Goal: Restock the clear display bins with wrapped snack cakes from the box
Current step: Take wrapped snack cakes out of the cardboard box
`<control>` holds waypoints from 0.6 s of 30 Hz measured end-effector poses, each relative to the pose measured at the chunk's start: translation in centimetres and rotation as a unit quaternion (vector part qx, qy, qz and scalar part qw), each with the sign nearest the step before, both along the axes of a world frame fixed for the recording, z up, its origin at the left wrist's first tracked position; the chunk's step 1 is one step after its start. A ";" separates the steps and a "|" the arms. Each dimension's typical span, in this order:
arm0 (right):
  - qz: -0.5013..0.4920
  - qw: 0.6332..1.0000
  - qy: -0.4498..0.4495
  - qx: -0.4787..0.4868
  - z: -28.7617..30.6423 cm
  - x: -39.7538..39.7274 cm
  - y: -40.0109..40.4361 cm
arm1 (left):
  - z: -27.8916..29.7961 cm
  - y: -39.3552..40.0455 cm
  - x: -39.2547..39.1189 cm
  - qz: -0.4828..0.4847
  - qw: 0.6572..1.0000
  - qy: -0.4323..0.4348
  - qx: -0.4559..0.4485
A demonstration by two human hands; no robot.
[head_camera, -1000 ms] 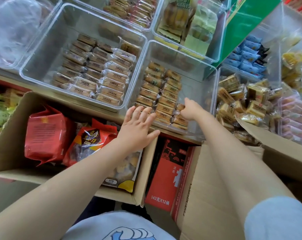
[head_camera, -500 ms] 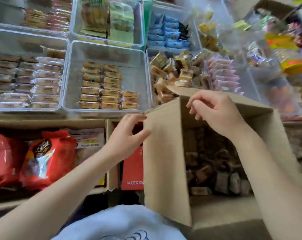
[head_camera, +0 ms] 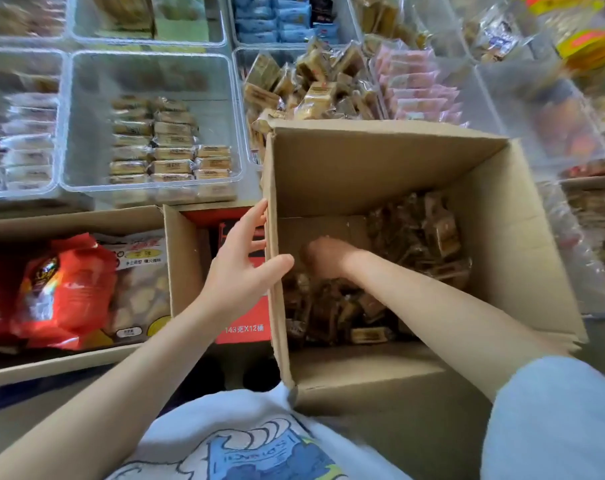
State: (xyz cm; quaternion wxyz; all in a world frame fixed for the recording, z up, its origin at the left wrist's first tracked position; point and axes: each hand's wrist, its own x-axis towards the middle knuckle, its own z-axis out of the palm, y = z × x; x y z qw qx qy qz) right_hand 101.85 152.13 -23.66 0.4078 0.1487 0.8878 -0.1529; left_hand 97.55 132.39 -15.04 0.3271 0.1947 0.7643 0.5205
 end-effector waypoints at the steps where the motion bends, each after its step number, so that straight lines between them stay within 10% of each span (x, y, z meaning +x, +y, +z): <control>1: 0.003 1.000 -0.010 -0.010 -1.6 -0.1 -0.1 | 0.0 0.1 0.1 0.007 1.000 -0.007 0.000; 13: -0.038 0.988 -0.128 -0.072 -13.3 -0.7 1.1 | 1.0 0.5 0.7 0.025 0.999 -0.039 0.011; 18: -0.105 0.984 -0.119 -0.080 -9.1 -0.2 0.8 | 1.4 0.9 0.8 0.029 0.999 -0.040 0.005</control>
